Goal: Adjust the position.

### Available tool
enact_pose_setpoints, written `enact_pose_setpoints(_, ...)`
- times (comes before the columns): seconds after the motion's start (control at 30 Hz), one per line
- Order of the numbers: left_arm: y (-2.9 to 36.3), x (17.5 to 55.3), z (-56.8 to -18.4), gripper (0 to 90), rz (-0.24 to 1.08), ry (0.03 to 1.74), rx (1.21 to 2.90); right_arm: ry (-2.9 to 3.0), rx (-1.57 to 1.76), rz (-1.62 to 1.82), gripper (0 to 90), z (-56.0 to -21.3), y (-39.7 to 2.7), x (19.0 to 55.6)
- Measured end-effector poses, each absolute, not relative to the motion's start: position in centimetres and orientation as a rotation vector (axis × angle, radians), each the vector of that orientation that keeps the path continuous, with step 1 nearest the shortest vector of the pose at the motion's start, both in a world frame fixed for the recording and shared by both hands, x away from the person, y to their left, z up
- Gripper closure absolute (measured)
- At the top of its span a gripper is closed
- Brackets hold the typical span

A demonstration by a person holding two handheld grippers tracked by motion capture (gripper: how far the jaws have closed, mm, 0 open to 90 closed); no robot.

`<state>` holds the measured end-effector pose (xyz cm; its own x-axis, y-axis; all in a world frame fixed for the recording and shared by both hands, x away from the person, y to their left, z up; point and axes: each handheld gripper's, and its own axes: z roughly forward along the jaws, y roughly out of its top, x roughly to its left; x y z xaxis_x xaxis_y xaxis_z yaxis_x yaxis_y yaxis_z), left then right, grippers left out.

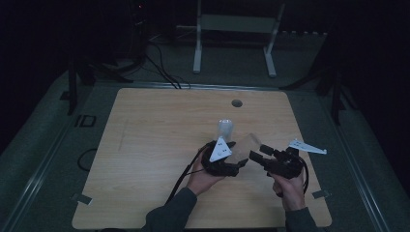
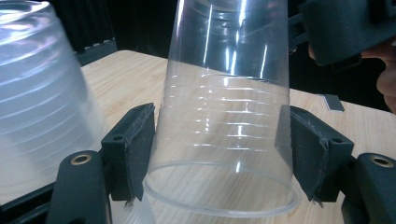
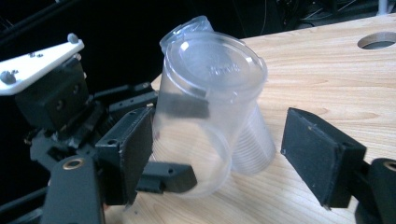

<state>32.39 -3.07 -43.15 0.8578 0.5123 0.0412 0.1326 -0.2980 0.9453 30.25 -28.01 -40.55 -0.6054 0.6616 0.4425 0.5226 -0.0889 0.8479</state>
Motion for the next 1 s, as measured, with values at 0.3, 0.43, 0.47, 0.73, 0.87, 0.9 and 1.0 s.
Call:
enact_pose_setpoints(0.3, -2.6, 32.4, -43.0, 29.4, 0.402, 0.468, 1.87, 2.074, 1.297, 1.735, 22.1, -40.3, -28.5, 30.2)
enact_pose_setpoints(0.43, -2.4, 32.5, -42.9, 29.4, 0.397, 0.466, 1.879, 2.091, 1.292, 1.714, 21.3, -40.3, -28.8, 30.3)
enact_pose_setpoints(0.47, -2.4, 32.5, -42.9, 29.4, 0.398, 0.466, 1.882, 2.093, 1.288, 1.705, 21.5, -40.3, -28.8, 30.3)
enact_pose_setpoints(0.73, -1.8, 32.6, -42.7, 29.4, 0.384, 0.452, 1.892, 2.165, 1.209, 1.54, 22.8, -39.8, -28.4, 30.4)
enact_pose_setpoints(0.87, -1.6, 32.7, -42.7, 29.4, 0.374, 0.447, 1.9, 2.204, 1.155, 1.465, 24.4, -39.4, -28.0, 30.4)
enact_pose_setpoints(0.9, -1.6, 32.7, -42.7, 29.4, 0.373, 0.444, 1.903, 2.216, 1.141, 1.44, 24.8, -39.3, -27.9, 30.5)
enact_pose_setpoints(1.0, -1.4, 32.7, -42.6, 29.4, 0.369, 0.44, 1.909, 2.255, 1.097, 1.348, 26.3, -39.2, -27.4, 30.5)
